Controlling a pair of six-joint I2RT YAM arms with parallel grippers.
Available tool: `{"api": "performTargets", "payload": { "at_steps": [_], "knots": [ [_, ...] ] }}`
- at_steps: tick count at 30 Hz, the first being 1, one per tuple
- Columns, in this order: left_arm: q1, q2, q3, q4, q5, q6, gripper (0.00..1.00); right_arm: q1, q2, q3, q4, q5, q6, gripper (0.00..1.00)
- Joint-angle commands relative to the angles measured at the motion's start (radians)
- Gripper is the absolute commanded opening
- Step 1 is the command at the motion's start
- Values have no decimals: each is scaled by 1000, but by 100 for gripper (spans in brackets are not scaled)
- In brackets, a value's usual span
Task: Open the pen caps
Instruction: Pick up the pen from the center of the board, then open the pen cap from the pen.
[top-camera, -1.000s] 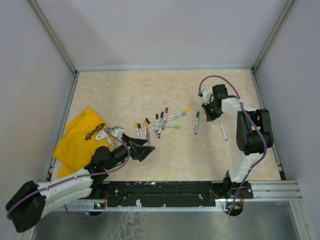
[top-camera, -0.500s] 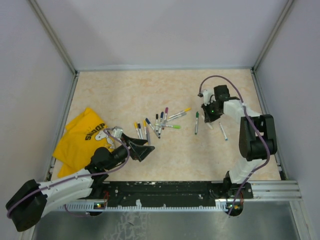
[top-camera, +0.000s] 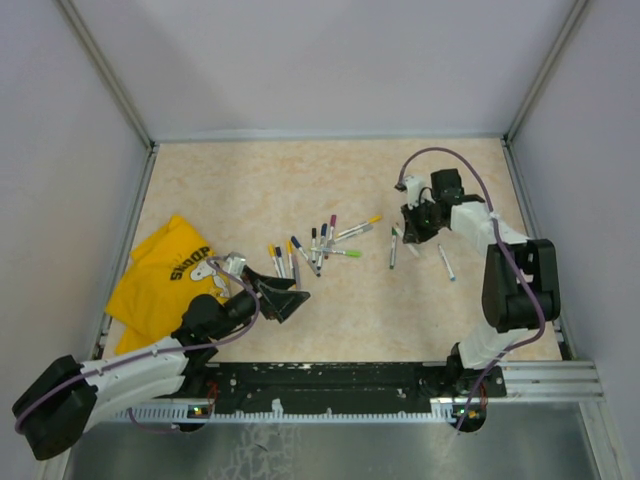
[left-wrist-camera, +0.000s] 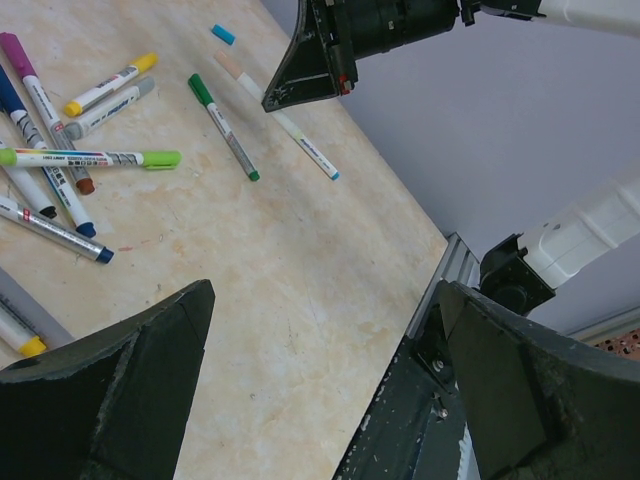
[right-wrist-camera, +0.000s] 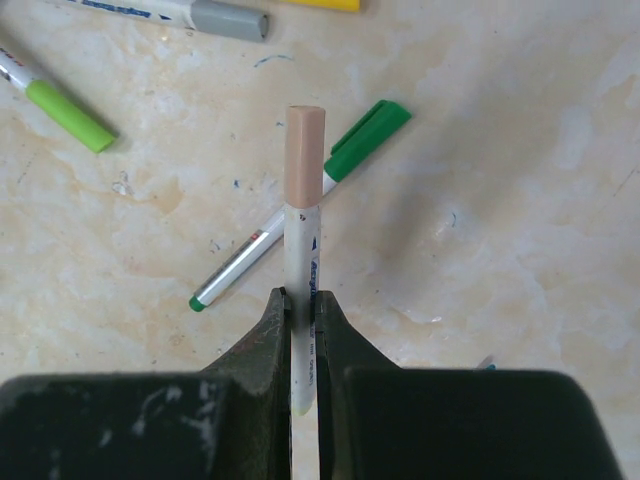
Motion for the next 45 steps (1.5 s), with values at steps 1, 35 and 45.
{"api": "performTargets", "payload": {
  "at_steps": [1, 35, 45],
  "knots": [
    [2, 18, -16, 62, 4, -7, 99, 11, -53, -3, 17, -98, 7, 0],
    [2, 570, 32, 620, -12, -106, 97, 177, -44, -112, 150, -659, 107, 0],
    [1, 829, 163, 777, -55, -182, 94, 187, -44, -112, 154, -708, 114, 0]
  ]
}}
